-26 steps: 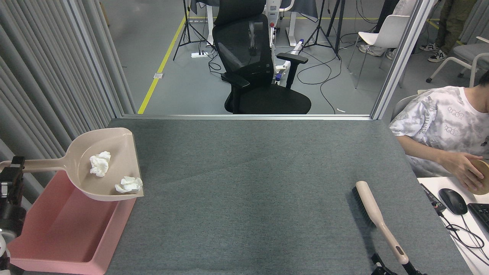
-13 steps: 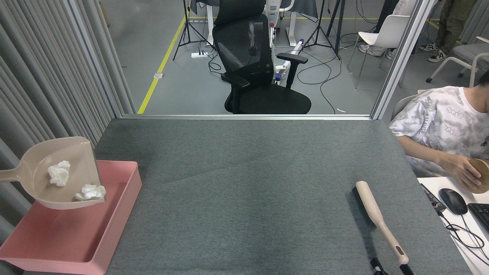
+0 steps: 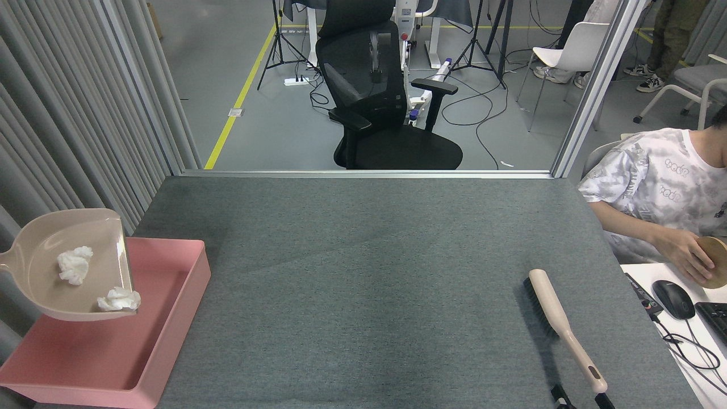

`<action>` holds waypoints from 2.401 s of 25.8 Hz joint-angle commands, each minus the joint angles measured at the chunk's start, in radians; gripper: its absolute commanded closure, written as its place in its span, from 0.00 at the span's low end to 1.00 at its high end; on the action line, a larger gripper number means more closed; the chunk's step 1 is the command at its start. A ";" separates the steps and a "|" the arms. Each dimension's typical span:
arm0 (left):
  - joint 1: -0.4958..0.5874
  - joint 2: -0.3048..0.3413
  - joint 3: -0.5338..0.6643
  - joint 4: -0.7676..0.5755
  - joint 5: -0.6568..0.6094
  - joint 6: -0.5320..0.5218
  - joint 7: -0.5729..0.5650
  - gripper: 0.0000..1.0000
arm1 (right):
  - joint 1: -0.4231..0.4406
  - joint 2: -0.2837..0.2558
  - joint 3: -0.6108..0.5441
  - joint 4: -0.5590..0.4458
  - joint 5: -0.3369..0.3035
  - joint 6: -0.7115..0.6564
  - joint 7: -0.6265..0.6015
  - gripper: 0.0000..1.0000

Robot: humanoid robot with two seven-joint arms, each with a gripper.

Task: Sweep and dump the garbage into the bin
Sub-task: 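Tilt the dustpan with the left gripper to dump tissue into bin, then bring the dustpan back and set it on the table with left gripper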

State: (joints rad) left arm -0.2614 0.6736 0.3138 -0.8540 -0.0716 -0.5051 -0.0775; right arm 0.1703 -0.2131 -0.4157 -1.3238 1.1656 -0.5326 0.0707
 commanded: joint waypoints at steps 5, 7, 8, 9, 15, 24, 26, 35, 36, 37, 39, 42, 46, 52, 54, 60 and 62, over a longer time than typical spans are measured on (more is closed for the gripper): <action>-0.002 0.073 0.001 -0.008 -0.103 -0.026 0.001 1.00 | 0.000 0.000 0.000 0.000 -0.001 -0.001 0.001 0.00; -0.005 0.100 0.001 -0.008 -0.103 -0.024 -0.001 1.00 | 0.002 0.000 0.000 0.002 -0.001 -0.001 0.000 0.00; -0.009 0.118 0.001 -0.005 -0.105 -0.024 -0.002 1.00 | 0.002 0.000 0.000 0.002 -0.003 -0.003 0.000 0.00; -0.007 0.141 0.001 -0.007 -0.105 -0.024 -0.002 1.00 | 0.002 0.000 0.000 0.002 -0.003 -0.003 0.000 0.00; -0.007 0.212 0.001 -0.010 -0.103 -0.036 -0.007 1.00 | 0.003 0.000 0.000 0.002 -0.006 -0.006 0.000 0.00; 0.011 0.208 -0.041 -0.074 0.154 -0.006 -0.070 1.00 | 0.006 0.000 0.000 0.003 -0.006 -0.006 0.000 0.00; 0.013 0.204 -0.122 -0.088 0.270 0.022 -0.071 1.00 | 0.008 0.000 0.000 0.003 -0.003 -0.006 0.000 0.00; 0.018 -0.062 -0.332 -0.401 0.401 0.224 -0.058 1.00 | 0.009 0.000 0.000 0.005 0.000 -0.004 0.000 0.00; 0.019 -0.088 -0.343 -0.412 0.394 0.232 -0.056 1.00 | 0.011 -0.002 0.000 0.003 0.000 -0.003 0.000 0.00; 0.019 -0.111 -0.370 -0.424 0.380 0.238 -0.054 1.00 | 0.011 0.000 0.000 0.005 0.000 -0.003 0.000 0.00; 0.022 -0.166 -0.443 -0.467 0.332 0.257 -0.050 1.00 | 0.011 0.000 0.000 0.005 0.002 -0.001 0.000 0.00; 0.065 -0.290 -0.467 -0.493 0.224 0.269 -0.042 1.00 | 0.011 -0.002 0.000 0.005 0.003 0.000 0.001 0.00; 0.094 -0.442 -0.472 -0.497 0.090 0.283 -0.041 1.00 | 0.012 -0.002 0.000 0.005 0.005 0.000 0.001 0.00; 0.108 -0.644 -0.478 -0.499 -0.053 0.303 -0.027 1.00 | 0.026 -0.006 0.000 0.005 0.005 0.000 0.001 0.00; 0.111 -0.695 -0.476 -0.490 -0.100 0.306 -0.015 1.00 | 0.026 -0.006 0.000 0.005 0.005 0.000 0.001 0.00; 0.131 -0.789 -0.461 -0.464 -0.310 0.332 0.015 1.00 | 0.029 -0.006 0.000 0.005 0.005 -0.001 0.001 0.00; 0.131 -0.790 -0.452 -0.461 -0.326 0.338 0.038 1.00 | 0.034 -0.008 0.000 0.005 0.005 -0.003 0.001 0.00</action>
State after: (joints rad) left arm -0.1357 -0.0972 -0.1494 -1.3244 -0.3402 -0.1779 -0.0655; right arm 0.1995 -0.2189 -0.4157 -1.3192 1.1708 -0.5319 0.0722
